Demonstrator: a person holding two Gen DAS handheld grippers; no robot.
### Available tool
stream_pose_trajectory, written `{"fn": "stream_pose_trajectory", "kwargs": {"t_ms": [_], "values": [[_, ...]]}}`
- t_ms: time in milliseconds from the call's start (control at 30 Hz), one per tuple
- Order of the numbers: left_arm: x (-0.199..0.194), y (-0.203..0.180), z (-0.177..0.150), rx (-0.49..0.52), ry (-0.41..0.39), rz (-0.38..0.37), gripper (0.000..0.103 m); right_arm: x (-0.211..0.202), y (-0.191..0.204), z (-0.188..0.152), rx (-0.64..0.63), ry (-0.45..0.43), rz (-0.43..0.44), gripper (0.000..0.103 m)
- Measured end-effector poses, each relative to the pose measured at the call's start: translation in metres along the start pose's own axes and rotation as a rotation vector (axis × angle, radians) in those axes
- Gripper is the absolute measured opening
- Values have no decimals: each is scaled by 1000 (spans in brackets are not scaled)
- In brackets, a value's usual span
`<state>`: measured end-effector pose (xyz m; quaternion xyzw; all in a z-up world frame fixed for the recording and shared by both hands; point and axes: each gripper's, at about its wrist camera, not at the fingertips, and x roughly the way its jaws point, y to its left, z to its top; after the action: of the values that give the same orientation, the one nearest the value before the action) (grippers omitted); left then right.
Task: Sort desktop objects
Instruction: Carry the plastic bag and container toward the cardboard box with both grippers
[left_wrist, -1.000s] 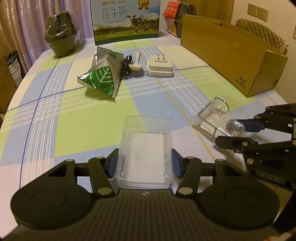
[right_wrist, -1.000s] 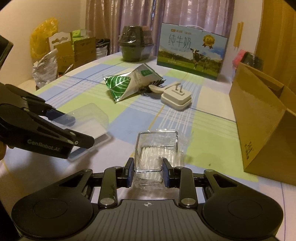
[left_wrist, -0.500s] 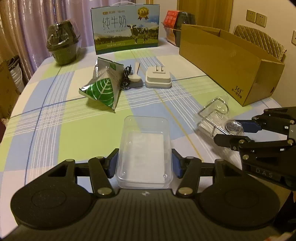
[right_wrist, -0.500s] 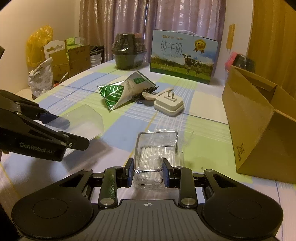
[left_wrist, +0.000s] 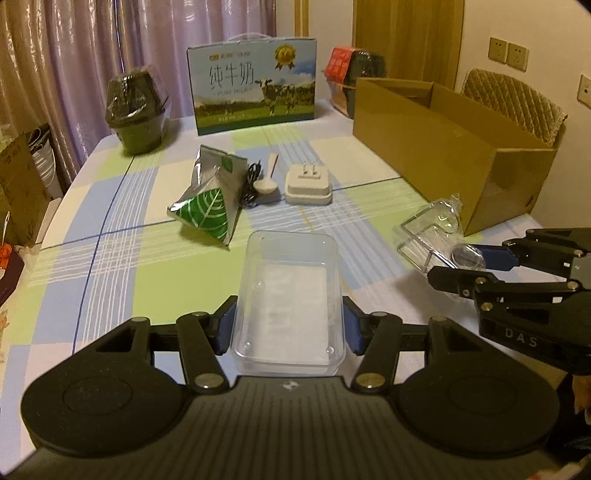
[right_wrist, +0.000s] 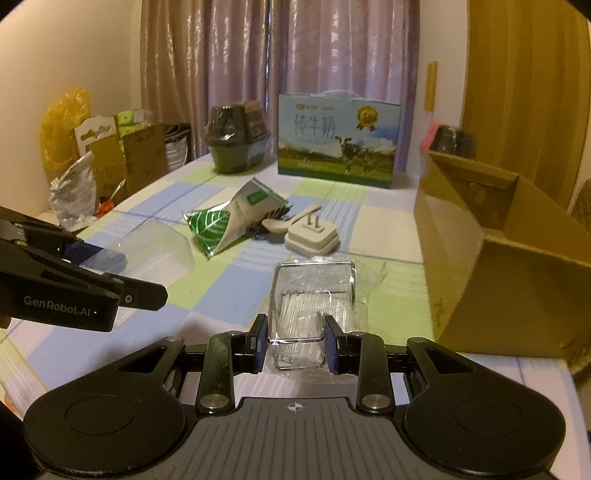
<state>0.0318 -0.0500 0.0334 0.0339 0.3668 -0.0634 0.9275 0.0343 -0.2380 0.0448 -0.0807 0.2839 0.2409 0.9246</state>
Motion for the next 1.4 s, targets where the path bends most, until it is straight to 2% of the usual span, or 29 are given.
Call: {"fn": "stream_pose_trajectory", "kwargs": {"t_ms": [467, 800, 1100, 1400], "values": [[-35, -33, 27, -55, -15, -25, 52, -54, -22, 35, 72, -81, -58, 28], [-46, -52, 45, -39, -39, -33, 52, -67, -34, 48, 72, -98, -86, 28], [-33, -81, 80, 16, -65, -89, 52, -85, -87, 74, 91, -115, -184, 28], [1, -131, 131, 54, -109, -180, 52, -76, -157, 83, 91, -115, -285, 28]]}}
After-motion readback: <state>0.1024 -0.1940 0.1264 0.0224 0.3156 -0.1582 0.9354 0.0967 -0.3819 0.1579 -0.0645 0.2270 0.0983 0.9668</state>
